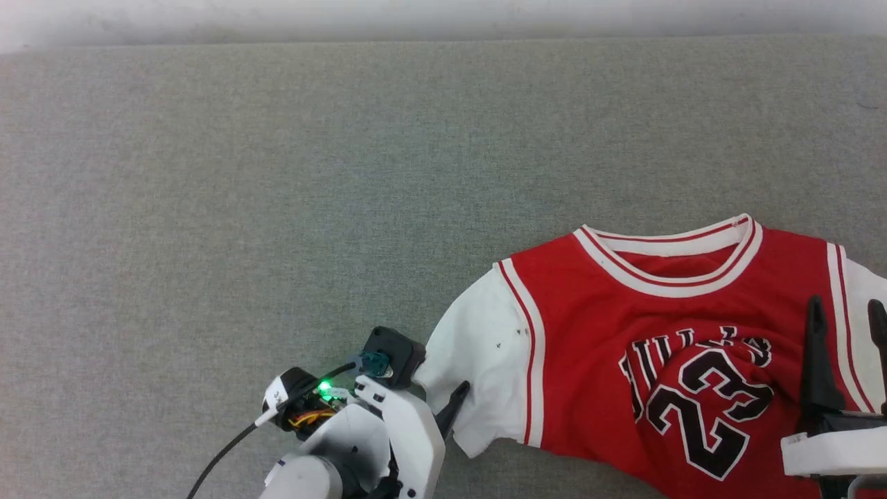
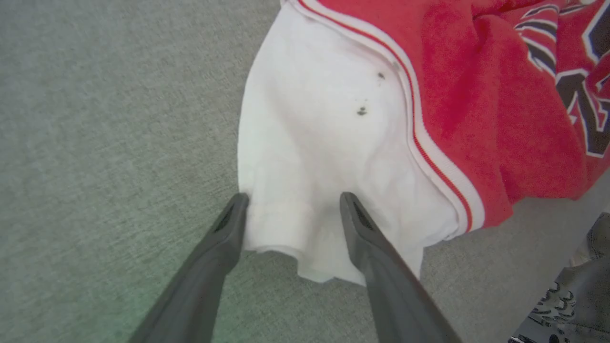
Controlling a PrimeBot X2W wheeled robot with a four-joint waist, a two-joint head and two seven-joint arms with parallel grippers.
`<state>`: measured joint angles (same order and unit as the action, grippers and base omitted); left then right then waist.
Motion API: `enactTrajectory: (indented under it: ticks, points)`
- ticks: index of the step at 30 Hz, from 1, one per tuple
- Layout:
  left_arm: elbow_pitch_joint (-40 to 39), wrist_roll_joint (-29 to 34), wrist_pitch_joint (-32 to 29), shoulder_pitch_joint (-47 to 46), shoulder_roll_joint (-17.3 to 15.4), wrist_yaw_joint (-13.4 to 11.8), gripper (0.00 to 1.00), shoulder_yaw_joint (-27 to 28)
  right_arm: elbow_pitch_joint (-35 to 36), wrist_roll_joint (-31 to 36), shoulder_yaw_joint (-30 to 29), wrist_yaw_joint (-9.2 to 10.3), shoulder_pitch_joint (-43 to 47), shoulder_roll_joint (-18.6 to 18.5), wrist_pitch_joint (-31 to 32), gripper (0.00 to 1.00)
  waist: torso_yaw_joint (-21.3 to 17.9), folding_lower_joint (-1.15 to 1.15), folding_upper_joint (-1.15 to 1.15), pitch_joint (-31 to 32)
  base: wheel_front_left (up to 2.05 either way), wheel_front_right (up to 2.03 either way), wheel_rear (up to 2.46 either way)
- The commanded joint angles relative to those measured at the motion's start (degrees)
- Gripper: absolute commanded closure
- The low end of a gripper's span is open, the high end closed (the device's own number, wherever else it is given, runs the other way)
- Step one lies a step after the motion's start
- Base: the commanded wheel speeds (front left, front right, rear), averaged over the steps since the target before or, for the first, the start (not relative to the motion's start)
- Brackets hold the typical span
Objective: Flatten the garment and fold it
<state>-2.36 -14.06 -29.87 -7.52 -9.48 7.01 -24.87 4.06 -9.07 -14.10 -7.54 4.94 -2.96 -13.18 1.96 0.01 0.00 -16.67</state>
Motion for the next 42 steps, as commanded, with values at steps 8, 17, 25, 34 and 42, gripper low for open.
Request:
enactTrajectory:
  ticks: [8, 17, 25, 34, 42]
  points:
    - [2.4, 0.6, -4.0, 0.3, -0.8, -1.2, 1.00, -1.3, -2.0, -0.3, 0.0, 0.05, -1.2, 0.1, -0.9, 0.00, -0.8, -0.01, 0.00, 1.2, 0.00, 0.00, 0.00]
    - [4.8, 1.1, 3.7, 0.5, 1.0, -5.8, 1.00, 1.5, -3.4, -0.3, -0.2, 0.05, -0.5, 0.1, -1.3, 0.00, -0.6, -0.01, 0.00, 4.8, 0.00, 0.00, 0.00]
    - [3.5, 0.3, 11.2, -0.8, -0.2, -10.8, 1.00, 9.1, -2.6, 0.4, 0.0, 0.05, -0.1, 0.1, -0.7, 0.00, 0.0, -0.01, 0.00, 6.2, 0.00, 0.00, 0.00]
    - [2.2, -2.1, 14.0, 2.2, -7.0, -14.9, 1.00, 20.7, 0.0, 1.7, -0.7, 0.05, -0.1, 0.1, 1.2, 0.00, -0.4, -0.01, 0.00, 5.1, 0.00, 0.00, 0.00]
    - [-2.0, -5.3, 16.4, 6.0, -5.5, -15.6, 1.00, 22.8, 1.4, 3.0, 0.5, 0.05, -2.3, 0.1, 4.4, 0.00, -0.2, -0.01, 0.00, 4.0, 0.00, 0.00, 0.00]
